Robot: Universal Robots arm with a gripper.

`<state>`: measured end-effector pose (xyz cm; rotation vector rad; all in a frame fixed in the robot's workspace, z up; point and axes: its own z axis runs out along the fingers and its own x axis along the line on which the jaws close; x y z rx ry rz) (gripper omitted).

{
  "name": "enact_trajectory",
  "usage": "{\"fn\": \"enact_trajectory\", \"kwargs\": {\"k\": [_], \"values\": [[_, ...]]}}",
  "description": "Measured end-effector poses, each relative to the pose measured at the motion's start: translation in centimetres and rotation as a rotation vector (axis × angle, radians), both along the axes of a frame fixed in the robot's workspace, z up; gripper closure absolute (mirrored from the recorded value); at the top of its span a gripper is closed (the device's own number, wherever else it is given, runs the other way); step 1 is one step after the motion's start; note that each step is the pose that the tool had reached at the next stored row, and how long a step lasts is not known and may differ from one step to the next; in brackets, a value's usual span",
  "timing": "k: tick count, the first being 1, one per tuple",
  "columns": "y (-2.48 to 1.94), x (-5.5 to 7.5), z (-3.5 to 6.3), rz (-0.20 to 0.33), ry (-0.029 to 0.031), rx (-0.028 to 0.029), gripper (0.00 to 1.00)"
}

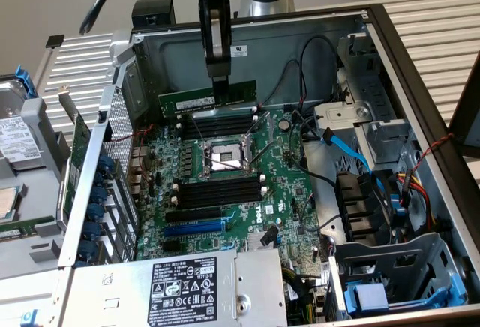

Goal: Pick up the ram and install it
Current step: 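Insert the ram into the slot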

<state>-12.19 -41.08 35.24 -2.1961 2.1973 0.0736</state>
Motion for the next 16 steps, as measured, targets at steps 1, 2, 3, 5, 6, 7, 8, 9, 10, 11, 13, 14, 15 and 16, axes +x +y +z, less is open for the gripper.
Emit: {"fn": "enact_trajectory", "kwargs": {"k": [1,2,3,5,6,7,8,9,10,11,13,14,15,16], "values": [[-0.1,0.0,-0.17,-0.001,-0.0008,0.0,0.88],[-0.18,0.0,-0.35,-0.002,-0.0014,0.0,0.88],[-0.26,0.0,-0.54,-0.004,-0.0021,0.0,0.88],[-0.36,0.0,-0.9,-0.008,-0.003,0.0,0.88],[-0.37,0.0,-1.08,-0.01,-0.0031,0.0,0.88],[-0.39,0.0,-1.27,-0.013,-0.0033,-0.0001,0.88],[-0.4,0.0,-1.44,-0.015,-0.0034,0.0001,0.88],[-0.41,0.0,-1.63,-0.018,-0.0034,0.0,0.88],[-0.43,0.0,-1.81,-0.021,-0.0034,0.0,0.88],[-0.45,0.0,-1.99,-0.024,-0.0035,0.0,0.88],[-0.51,0.0,-2.35,-0.032,-0.0041,-0.0001,0.88],[-0.55,0.0,-2.53,-0.036,-0.0045,-0.0002,0.88],[-0.58,0.0,-2.71,-0.041,-0.0051,0.0,0.88],[-0.62,0.0,-2.89,-0.045,-0.0056,-0.0001,0.88]]}}
